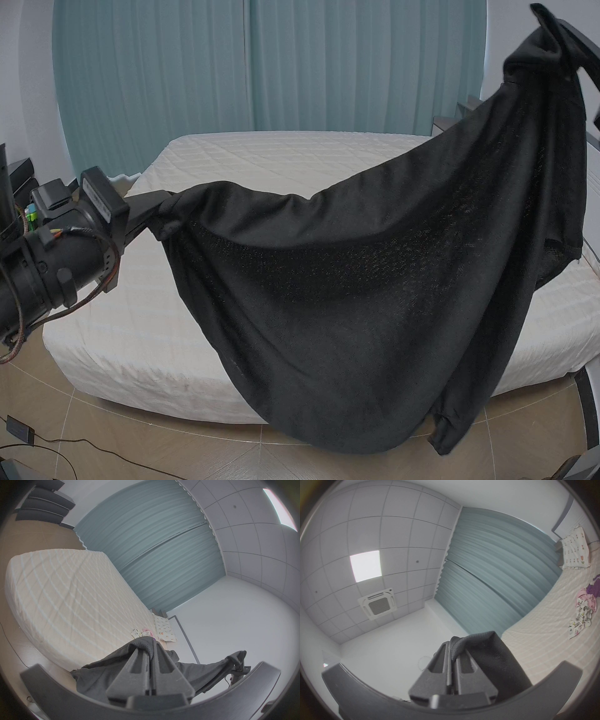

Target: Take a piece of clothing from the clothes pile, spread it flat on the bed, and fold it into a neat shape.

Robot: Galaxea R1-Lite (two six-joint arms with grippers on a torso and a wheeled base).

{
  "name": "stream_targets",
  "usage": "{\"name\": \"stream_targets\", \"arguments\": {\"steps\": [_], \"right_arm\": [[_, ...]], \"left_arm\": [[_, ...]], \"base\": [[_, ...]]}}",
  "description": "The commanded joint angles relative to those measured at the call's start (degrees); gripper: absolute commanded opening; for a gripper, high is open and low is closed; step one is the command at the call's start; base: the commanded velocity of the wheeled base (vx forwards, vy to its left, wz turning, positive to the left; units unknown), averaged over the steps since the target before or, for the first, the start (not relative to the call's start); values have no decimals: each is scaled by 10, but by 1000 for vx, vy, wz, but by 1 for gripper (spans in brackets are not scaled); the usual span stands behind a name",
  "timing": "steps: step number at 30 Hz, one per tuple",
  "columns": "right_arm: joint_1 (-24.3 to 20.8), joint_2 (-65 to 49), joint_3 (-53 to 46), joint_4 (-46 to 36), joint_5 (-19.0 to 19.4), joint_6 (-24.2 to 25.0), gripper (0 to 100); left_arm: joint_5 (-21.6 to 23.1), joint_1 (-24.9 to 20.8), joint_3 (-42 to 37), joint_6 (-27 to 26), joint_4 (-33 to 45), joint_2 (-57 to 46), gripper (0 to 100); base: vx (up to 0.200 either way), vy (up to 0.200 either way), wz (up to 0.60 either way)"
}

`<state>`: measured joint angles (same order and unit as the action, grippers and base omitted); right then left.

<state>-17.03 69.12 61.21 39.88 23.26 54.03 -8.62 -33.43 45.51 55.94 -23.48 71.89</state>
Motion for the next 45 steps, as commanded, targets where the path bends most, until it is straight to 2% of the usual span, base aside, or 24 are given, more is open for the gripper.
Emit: {"name": "stream_targets", "arguments": {"steps": [1,4,12,16,21,22,23,34,38,45], "right_arm": [[68,211,92,-38,-3,2,0],[77,251,102,-33,-4,-4,0],[78,349,126,-23,-9,-53,0],[79,386,141,-9,-35,-63,0],[76,408,155,-1,-60,-63,0],[72,420,164,1,-86,-64,0],[72,424,170,2,-91,-64,0],[73,457,192,2,-97,-64,0],[71,488,190,2,-111,-64,0],[63,543,190,13,-138,-70,0]], "left_arm": [[0,39,41,1,4,127,0],[4,47,42,2,3,150,0],[5,86,77,3,0,228,0],[8,108,99,3,-14,265,0],[35,128,115,4,-17,302,0],[44,139,129,5,-17,324,0],[45,143,135,4,-17,332,0],[45,159,200,2,-17,402,0],[44,160,223,2,-17,442,0],[45,161,239,3,-17,498,0]], "base": [[0,0,0],[0,0,0],[200,0,0],[200,0,0],[200,0,0],[200,0,0],[200,0,0],[200,0,0],[200,0,0],[0,0,0]]}}
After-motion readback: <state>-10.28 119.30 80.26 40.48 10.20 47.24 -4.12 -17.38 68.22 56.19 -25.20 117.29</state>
